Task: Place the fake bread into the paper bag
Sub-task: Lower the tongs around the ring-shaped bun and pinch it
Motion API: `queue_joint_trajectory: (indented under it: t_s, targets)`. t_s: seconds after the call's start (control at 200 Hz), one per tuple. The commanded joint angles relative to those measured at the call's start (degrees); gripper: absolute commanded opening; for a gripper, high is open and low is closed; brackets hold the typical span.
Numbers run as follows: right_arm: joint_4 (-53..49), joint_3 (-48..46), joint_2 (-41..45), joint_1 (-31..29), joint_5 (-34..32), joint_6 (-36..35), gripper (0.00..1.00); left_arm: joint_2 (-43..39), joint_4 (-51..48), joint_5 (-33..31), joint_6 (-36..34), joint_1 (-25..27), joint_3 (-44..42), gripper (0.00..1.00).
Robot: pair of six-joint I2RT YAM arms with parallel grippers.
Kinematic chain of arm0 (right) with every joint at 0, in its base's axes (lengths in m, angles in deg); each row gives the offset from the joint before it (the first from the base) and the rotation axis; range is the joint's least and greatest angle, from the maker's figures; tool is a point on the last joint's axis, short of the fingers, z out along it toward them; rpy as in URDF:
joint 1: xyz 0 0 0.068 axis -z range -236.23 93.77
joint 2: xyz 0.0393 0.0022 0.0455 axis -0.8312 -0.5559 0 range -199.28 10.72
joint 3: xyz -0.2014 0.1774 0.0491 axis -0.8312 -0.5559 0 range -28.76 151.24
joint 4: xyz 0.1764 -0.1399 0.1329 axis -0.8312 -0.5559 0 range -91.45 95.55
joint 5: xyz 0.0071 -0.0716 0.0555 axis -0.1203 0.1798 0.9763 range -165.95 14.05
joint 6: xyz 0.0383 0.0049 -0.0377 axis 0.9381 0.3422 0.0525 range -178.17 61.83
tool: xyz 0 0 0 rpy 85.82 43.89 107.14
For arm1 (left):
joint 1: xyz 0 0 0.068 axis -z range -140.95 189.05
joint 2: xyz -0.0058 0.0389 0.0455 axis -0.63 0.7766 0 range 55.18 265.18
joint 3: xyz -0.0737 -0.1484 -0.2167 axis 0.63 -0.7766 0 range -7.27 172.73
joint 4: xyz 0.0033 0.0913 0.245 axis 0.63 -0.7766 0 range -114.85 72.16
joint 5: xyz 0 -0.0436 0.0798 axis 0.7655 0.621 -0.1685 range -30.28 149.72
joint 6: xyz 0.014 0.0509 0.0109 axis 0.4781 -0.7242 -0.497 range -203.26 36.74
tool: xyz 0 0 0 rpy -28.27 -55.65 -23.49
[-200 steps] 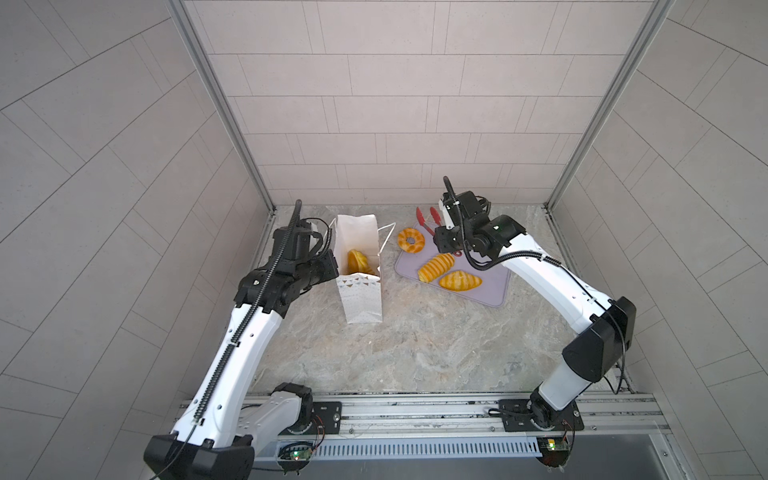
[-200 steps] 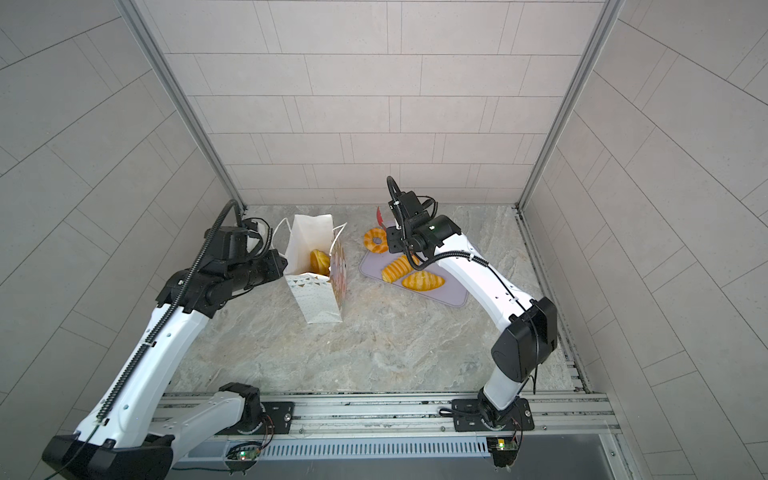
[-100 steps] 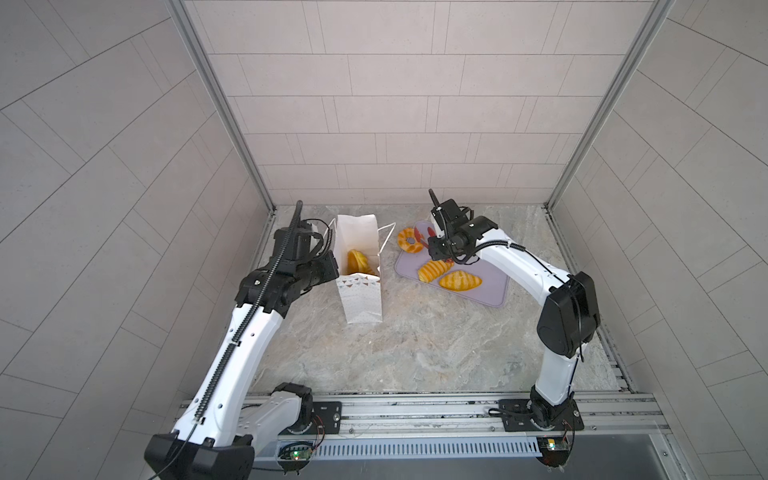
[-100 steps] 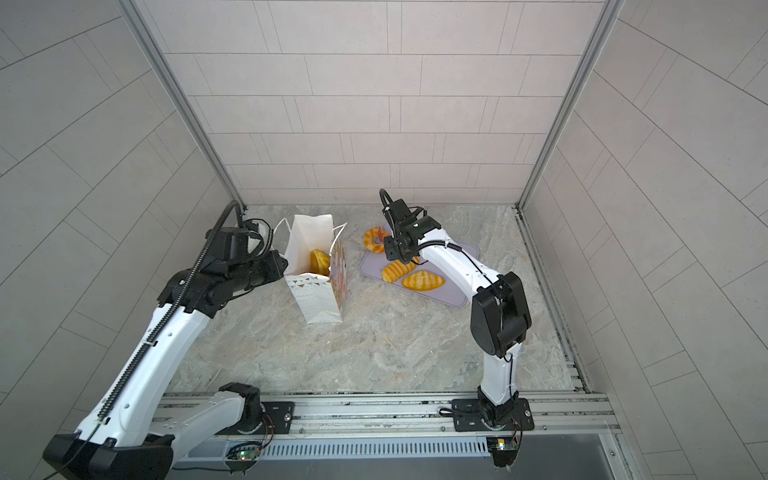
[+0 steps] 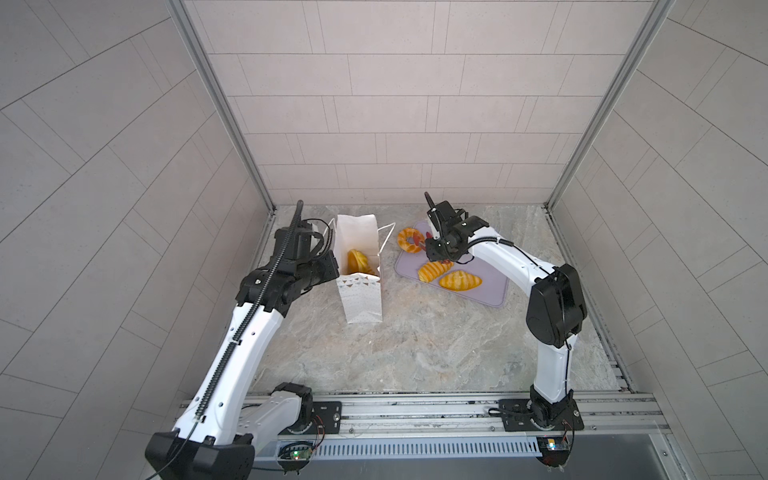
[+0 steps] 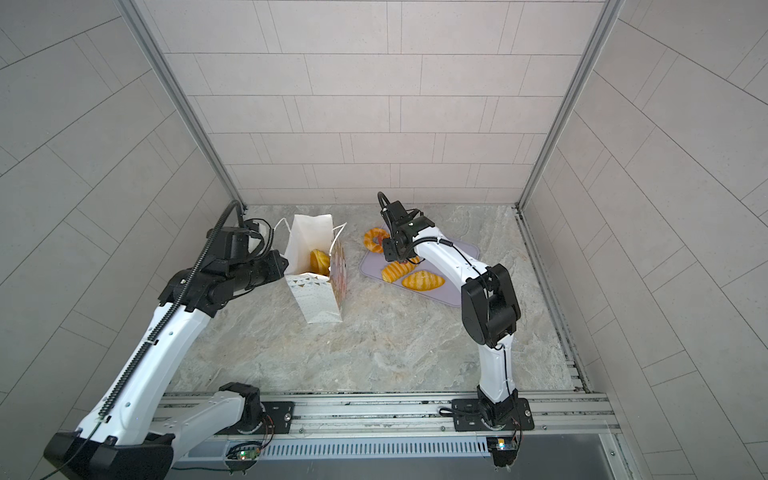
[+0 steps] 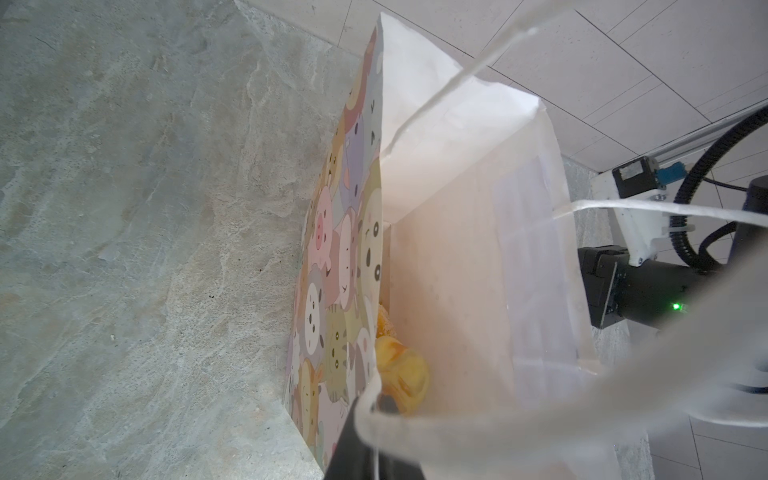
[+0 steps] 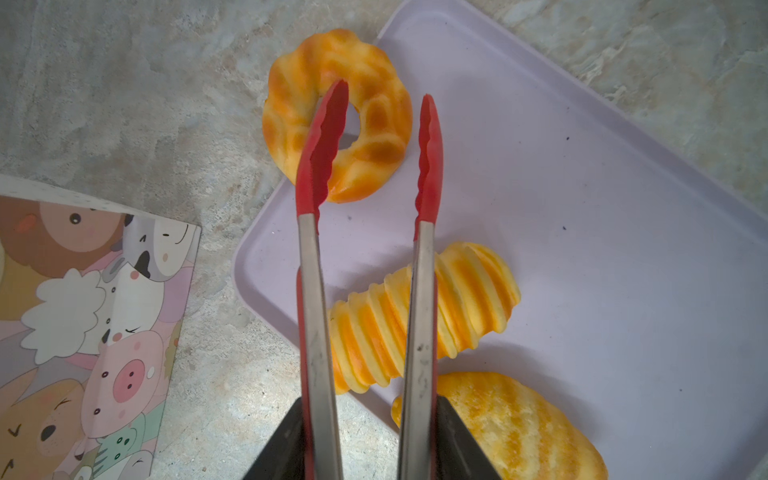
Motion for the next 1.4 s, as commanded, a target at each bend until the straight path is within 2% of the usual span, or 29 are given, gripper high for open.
queue_joint_trajectory:
  t_s: [0.0, 0.505, 0.811, 1.396]
  targets:
    - [0.5, 2.6, -1.3, 0.5, -0.8, 0.2, 0.45, 0.3, 0.1, -0.1, -0.8, 0.2, -0.6, 0.11]
    - [-4.4, 7.8, -6.5, 1.2, 0.9, 0.2, 0.44, 0.8, -0.1, -0.2, -1.2, 0.2, -0.2, 0.11]
    - [-4.7, 7.4, -7.1, 1.4, 1.0, 0.4, 0.43, 0.9, -0.1, -0.2, -1.2, 0.2, -0.1, 0.11]
    - [-5.3, 4.3, -3.4, 2.1, 0.9, 0.3, 0.42, 0.4, -0.1, -0.2, -1.0, 0.2, -0.2, 0.11]
